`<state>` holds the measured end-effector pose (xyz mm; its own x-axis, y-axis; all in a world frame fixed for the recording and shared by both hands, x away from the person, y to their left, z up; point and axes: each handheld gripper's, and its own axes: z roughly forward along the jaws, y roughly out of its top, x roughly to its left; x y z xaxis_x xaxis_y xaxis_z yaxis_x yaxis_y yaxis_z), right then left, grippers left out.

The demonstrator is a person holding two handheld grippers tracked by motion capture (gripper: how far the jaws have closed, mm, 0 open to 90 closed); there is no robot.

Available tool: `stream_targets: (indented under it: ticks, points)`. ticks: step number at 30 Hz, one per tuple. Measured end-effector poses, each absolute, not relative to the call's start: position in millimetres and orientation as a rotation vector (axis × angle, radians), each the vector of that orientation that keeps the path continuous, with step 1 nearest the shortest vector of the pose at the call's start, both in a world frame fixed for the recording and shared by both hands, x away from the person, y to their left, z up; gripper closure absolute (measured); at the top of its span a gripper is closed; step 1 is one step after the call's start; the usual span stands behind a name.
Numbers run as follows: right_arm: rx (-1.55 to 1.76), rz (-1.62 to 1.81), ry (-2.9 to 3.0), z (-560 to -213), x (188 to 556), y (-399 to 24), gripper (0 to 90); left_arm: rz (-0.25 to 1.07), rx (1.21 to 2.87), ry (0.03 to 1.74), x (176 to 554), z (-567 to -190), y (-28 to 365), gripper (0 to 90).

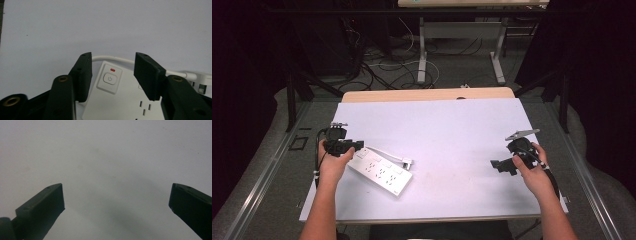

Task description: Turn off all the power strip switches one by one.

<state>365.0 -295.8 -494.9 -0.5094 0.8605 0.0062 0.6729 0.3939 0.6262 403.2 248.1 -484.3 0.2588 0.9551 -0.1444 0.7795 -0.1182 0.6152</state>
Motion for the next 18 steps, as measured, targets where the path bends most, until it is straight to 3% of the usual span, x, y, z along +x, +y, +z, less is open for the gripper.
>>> stream_targets:
  ticks: [12,18]
  points:
    - [1.323,0.832,2.342,-496.8,364.0,-296.0,0.0,0.370,1.953,1.617,409.4,-501.8,244.5,83.2]
    - [1.345,0.808,2.337,-502.2,364.2,-297.5,0.0,0.361,1.980,1.615,411.6,-505.8,242.9,90.0]
